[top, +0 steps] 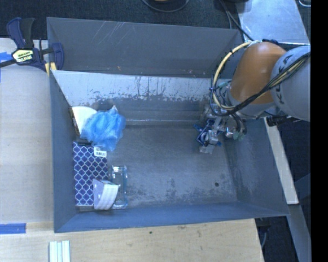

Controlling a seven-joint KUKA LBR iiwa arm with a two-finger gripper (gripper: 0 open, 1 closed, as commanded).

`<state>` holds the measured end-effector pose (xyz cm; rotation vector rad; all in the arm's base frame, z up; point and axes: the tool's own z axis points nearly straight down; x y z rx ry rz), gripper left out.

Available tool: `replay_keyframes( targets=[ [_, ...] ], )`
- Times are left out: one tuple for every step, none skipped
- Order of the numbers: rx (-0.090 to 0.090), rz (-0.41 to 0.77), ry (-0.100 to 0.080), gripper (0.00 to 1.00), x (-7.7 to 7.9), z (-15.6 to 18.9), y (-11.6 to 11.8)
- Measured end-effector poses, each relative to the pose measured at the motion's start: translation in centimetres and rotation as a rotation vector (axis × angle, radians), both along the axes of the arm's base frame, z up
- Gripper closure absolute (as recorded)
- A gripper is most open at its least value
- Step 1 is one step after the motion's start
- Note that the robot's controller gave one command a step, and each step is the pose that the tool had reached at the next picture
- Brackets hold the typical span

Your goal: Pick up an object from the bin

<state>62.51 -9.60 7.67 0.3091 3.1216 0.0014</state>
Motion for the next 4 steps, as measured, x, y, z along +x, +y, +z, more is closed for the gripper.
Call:
replay_keyframes(
  targets=[
    [-0.003, -0.023, -0.007, 0.0, -0.5, -0.5, 0.9],
    [0.004, -0.065, -0.002, 1.0, 0.0, -0.6, -0.8],
    [0.003, -0.064, -0.002, 1.0, 0.0, -0.6, -0.8],
    [0.003, -0.052, -0.01, 1.0, 0.3, 1.8, 0.3]
  ],
)
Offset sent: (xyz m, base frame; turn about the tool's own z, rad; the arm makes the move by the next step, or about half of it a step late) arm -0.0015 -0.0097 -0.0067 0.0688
